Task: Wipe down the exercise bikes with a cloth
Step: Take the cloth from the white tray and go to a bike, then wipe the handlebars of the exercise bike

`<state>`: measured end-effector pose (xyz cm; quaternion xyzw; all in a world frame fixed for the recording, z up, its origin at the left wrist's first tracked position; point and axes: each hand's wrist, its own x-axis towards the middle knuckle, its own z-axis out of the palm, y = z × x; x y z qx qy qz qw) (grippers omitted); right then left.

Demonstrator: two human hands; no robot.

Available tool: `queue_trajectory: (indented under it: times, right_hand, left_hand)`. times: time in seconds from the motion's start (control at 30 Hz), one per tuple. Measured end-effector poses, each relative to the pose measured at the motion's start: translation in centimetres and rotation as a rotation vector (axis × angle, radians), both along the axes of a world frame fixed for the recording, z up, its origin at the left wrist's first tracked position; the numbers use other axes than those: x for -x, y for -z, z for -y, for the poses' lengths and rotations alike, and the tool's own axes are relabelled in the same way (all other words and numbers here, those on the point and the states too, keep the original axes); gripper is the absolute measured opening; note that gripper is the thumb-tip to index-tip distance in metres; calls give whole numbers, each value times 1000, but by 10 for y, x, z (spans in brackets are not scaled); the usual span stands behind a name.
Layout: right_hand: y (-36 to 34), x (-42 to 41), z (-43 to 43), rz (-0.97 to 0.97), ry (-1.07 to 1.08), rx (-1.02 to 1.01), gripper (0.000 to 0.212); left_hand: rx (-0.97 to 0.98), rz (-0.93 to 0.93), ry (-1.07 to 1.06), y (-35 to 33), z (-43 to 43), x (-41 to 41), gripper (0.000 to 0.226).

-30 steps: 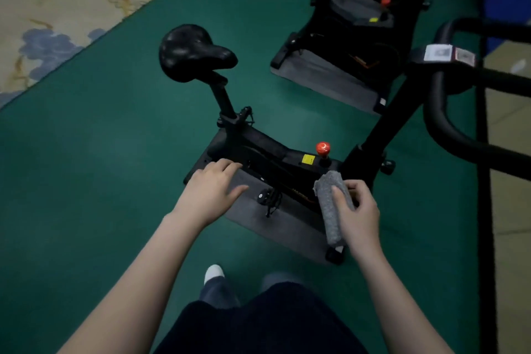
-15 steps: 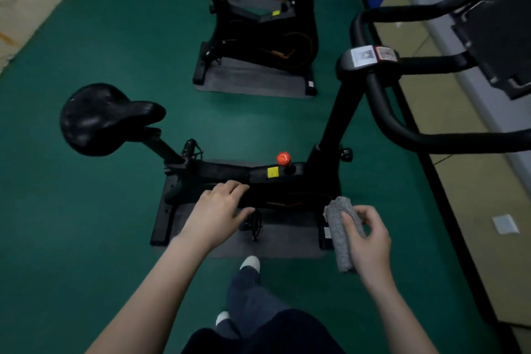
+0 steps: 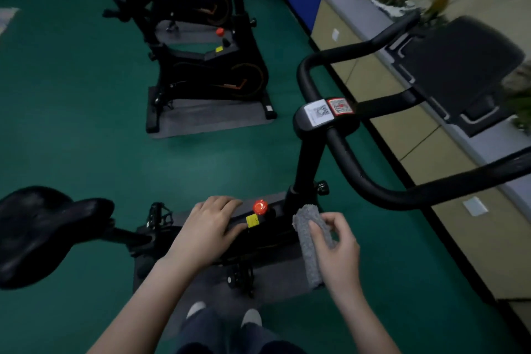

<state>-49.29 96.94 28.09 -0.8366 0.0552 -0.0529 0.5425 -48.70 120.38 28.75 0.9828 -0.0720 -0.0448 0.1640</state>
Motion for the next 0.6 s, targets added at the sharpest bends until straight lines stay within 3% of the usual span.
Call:
queue_trajectory:
  times: [0.3, 0.6]
  right_hand:
    - [-24, -17, -41, 18, 262, -65, 9]
    - [-85, -37, -94, 231, 718, -76, 16]
  left_hand:
    - [172, 125, 337, -31, -2, -96, 48]
    - [404, 296, 671, -66, -4, -176, 44]
